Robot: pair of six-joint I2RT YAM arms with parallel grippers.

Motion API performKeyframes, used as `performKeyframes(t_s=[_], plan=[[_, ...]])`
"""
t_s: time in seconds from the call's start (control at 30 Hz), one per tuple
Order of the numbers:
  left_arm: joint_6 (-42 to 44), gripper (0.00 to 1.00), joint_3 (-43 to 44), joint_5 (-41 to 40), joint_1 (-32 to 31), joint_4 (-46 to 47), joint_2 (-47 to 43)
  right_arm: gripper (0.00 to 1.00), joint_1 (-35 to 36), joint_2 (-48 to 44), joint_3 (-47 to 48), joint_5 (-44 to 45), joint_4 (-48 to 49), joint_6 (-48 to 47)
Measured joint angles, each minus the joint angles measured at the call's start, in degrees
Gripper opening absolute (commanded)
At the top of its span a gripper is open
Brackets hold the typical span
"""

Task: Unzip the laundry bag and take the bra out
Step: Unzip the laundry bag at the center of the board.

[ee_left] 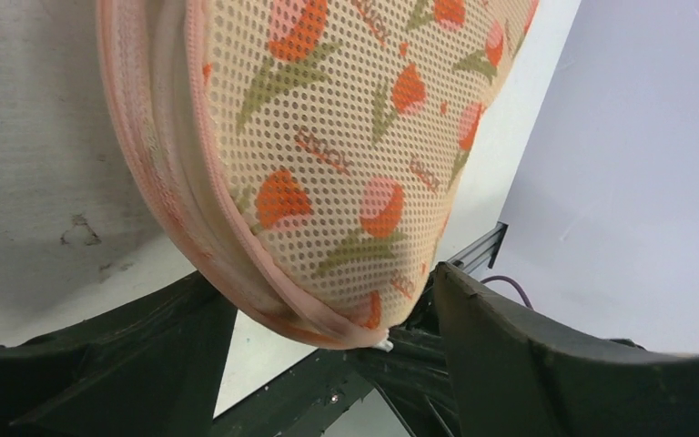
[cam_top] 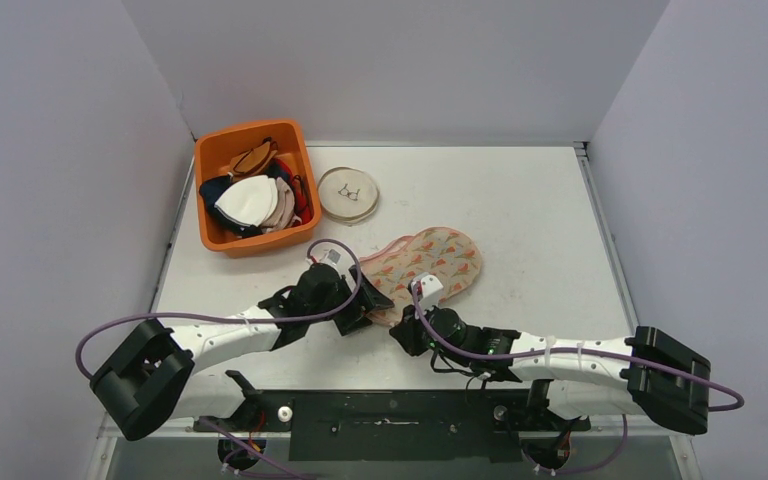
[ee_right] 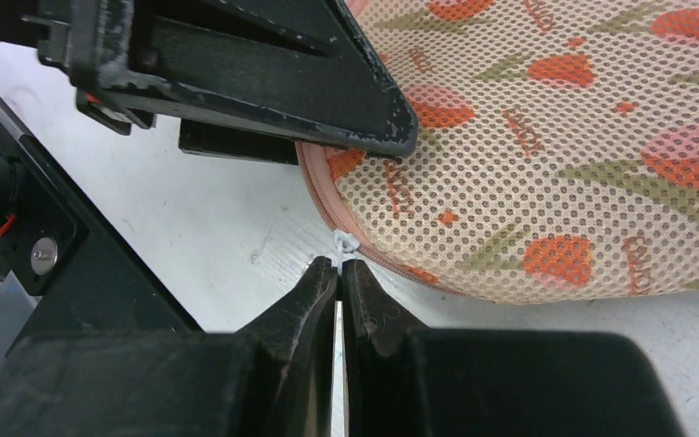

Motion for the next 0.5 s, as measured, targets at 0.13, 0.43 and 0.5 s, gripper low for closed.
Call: performKeyframes(t_s=[0.13,0.43,0.5], plan=[[-0.1,0.45,0.0,-1.7,0.0,0.0,1.0,0.05,0.0,-0.1,0.3,-0.2,-0.2,-0.2],[-1.2,0.00,0.0,-3.2,0.3,0.3,2.3,0.05,0.0,-2.4,0.3,1.2,-3.9,0.8],[-1.5,0.00,0.0,-3.0,0.3,0.7,2.6,0.05,0.0,-3.5,-0.1,1.6,-4.3,1.2]])
